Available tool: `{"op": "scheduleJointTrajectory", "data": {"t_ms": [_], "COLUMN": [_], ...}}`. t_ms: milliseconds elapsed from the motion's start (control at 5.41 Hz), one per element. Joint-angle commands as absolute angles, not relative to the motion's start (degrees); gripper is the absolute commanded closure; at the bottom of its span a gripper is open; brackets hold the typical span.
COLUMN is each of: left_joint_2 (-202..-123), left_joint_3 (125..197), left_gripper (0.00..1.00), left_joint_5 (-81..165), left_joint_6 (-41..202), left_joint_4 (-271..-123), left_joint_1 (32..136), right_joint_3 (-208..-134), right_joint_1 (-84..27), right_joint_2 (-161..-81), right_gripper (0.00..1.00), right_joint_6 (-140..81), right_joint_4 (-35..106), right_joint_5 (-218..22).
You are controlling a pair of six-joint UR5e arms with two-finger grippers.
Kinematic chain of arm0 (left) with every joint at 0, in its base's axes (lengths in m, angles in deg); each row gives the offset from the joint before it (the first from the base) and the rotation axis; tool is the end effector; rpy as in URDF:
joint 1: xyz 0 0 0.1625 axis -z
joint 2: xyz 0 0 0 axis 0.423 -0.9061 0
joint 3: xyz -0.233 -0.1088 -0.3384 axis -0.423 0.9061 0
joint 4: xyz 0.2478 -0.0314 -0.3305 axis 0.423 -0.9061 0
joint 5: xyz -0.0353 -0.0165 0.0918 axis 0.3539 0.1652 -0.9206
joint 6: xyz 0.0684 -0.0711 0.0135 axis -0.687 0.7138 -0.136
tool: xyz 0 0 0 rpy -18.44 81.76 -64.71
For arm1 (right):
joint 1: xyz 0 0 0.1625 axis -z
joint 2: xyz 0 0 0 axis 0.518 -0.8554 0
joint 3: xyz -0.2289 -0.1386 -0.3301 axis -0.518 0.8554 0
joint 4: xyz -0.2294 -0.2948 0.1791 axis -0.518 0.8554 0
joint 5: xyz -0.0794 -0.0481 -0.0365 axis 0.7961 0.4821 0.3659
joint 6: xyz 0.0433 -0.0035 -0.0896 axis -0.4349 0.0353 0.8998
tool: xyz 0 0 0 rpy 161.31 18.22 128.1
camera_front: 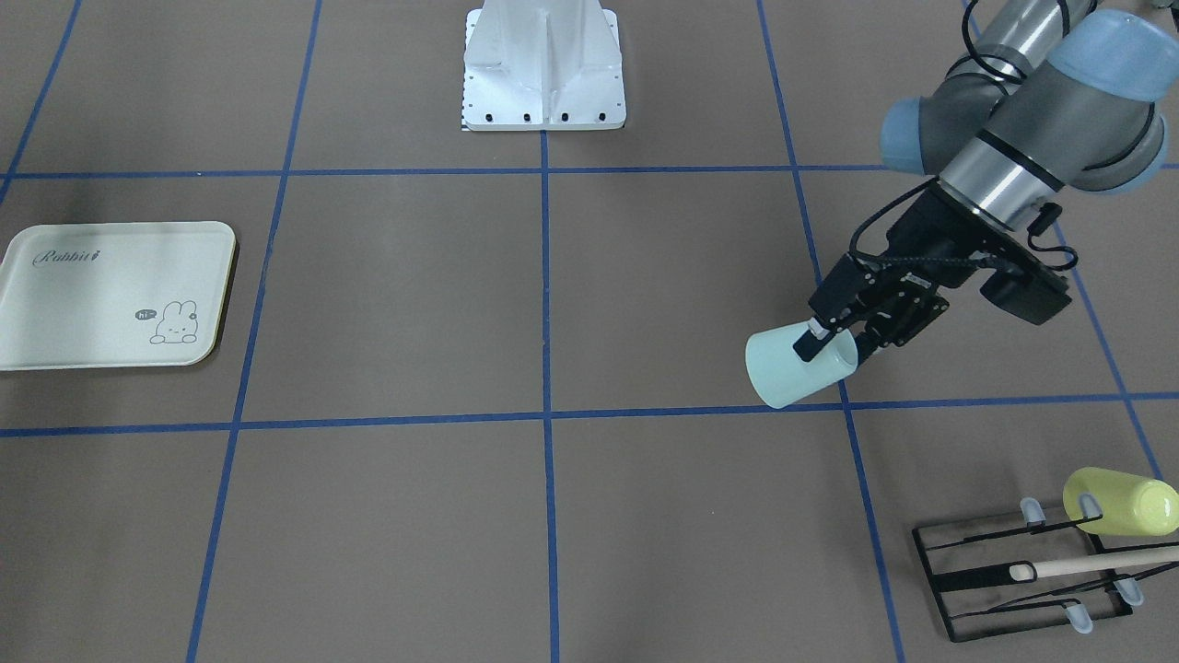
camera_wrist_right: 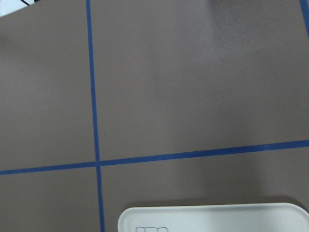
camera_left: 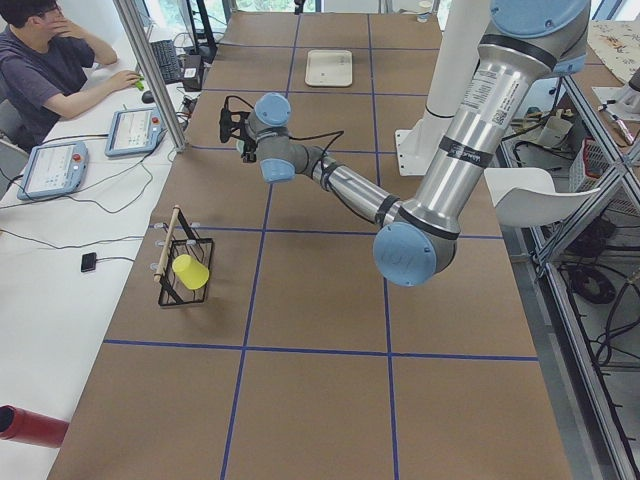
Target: Left arm grabs green cup and hands to right arm on tray
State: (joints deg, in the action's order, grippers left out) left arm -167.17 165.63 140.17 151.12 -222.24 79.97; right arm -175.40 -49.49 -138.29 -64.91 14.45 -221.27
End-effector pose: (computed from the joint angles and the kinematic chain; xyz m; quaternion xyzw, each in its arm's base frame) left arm 0.2840 -0.5507 0.2654 0.1465 0.6470 -0.1575 0.7316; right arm -0.0335 -0.5179 0.4897 0.0623 -0.5439 0.1345 0.8260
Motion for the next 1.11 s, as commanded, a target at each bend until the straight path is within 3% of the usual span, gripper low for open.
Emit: {"op": "scheduleJointTrajectory", "data": {"t_ms": [0,555,925], "left_joint_2": [-167.7,-170.5,-173.4], "left_joint_3": [167.3,167.5,167.4], "left_gripper": [1.00,1.00,1.00], "left_joint_5": [138.9,133.0,124.7], "left_joint_6": [161.8,171.3,176.7], "left_joint_4": [-229.7,-239.3,-247.1], "left_joint_1": [74.5,61.7,51.3], "right_joint_3": [-175.3,-175.6,-176.5], "right_joint_1": [-46.6,-42.7,-37.6], "right_joint_2": [-137.1,-137.1,-132.5], "right_gripper": [0.01,0.01,0.01], "right_joint_6": [-86.2,-110.0,-126.5], "right_joint_4": [-1.4,-24.1,-35.0], "right_joint_5": [-217.3,-217.1,-217.1]}}
